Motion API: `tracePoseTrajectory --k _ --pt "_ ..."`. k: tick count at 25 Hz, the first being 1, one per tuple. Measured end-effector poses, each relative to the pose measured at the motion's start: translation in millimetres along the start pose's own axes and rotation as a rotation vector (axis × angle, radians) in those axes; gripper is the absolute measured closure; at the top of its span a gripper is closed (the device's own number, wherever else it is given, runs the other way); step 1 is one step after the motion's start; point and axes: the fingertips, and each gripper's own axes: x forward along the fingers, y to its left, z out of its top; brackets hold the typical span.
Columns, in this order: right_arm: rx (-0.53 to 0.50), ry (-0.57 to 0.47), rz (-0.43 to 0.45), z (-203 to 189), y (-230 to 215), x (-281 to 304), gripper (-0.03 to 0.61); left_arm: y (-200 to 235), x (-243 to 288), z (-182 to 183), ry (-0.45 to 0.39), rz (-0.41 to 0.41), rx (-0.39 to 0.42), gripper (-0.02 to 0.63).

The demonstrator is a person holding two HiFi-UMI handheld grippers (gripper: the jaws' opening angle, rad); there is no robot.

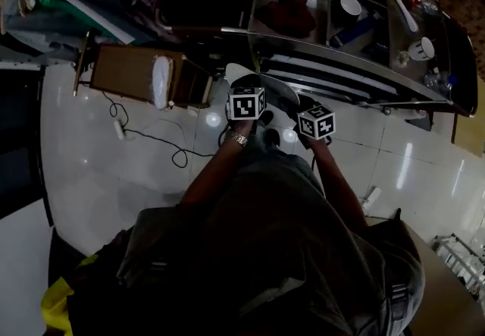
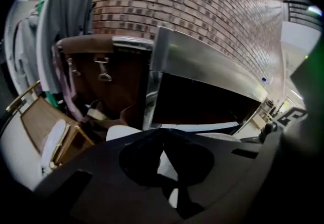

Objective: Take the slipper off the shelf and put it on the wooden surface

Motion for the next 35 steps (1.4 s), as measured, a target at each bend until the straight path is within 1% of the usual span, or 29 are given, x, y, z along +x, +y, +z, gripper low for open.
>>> tracePoseTrajectory --k 3,6,8,10,12,16,20,21,23,25,27,29,31,32,35 --pt "-0.083 0.057 0.095 6.2 49.5 52.9 0.505 41.7 -35.5 -27.4 -0.027 0.109 -0.088 0.609" --pt "-0.162 0.105 0.184 7.7 102.6 99.6 0.505 93.5 -79.5 -51.4 -0.063 0.233 -0.183 0.609" --pt "-0.157 0.105 0.224 10.5 133.8 123.5 0.505 126.6 -109.1 -65.1 -0.086 0.304 -0.244 0.609" --pt "-0.116 0.112 0.248 11.5 160.1 140.1 0.505 154.0 -134.0 -78.2 -0.100 0.359 -0.295 0.610" --pt "-0.100 0.124 0.264 11.9 184.8 154.9 0.503 177.4 -154.6 -86.4 -0.105 0.396 -0.321 0.609" --pt "-0.128 0.145 0.271 17.0 229.3 195.0 0.503 220.1 -176.5 -93.4 -0.113 0.393 -0.351 0.609" --pt "-0.116 0.145 0.236 22.0 272.4 251.8 0.503 284.8 -193.5 -100.3 -0.110 0.364 -0.355 0.609" --pt "-0.103 0.140 0.229 21.0 283.7 270.6 0.503 306.7 -198.8 -101.9 -0.112 0.354 -0.351 0.609" --pt "-0.044 0.131 0.199 17.0 305.4 311.3 0.503 356.4 -212.3 -102.6 -0.122 0.335 -0.330 0.609" --pt "0.040 0.129 0.128 10.3 322.5 353.8 0.503 410.3 -231.2 -102.2 -0.134 0.319 -0.305 0.610" --pt "0.122 0.105 0.037 6.5 340.2 395.4 0.503 463.5 -255.9 -106.5 -0.129 0.313 -0.273 0.609" --pt "0.196 0.043 -0.042 10.9 361.5 433.4 0.503 507.6 -280.1 -116.5 -0.104 0.305 -0.231 0.609" --pt "0.289 -0.045 -0.103 21.5 377.5 471.0 0.503 541.4 -296.0 -127.8 -0.080 0.289 -0.204 0.609" --pt "0.359 -0.087 -0.137 25.9 381.9 488.1 0.503 555.2 -301.7 -133.9 -0.072 0.280 -0.210 0.609" --pt "0.568 -0.172 -0.251 28.8 386.2 528.2 0.503 585.0 -314.5 -151.2 -0.061 0.263 -0.270 0.611"
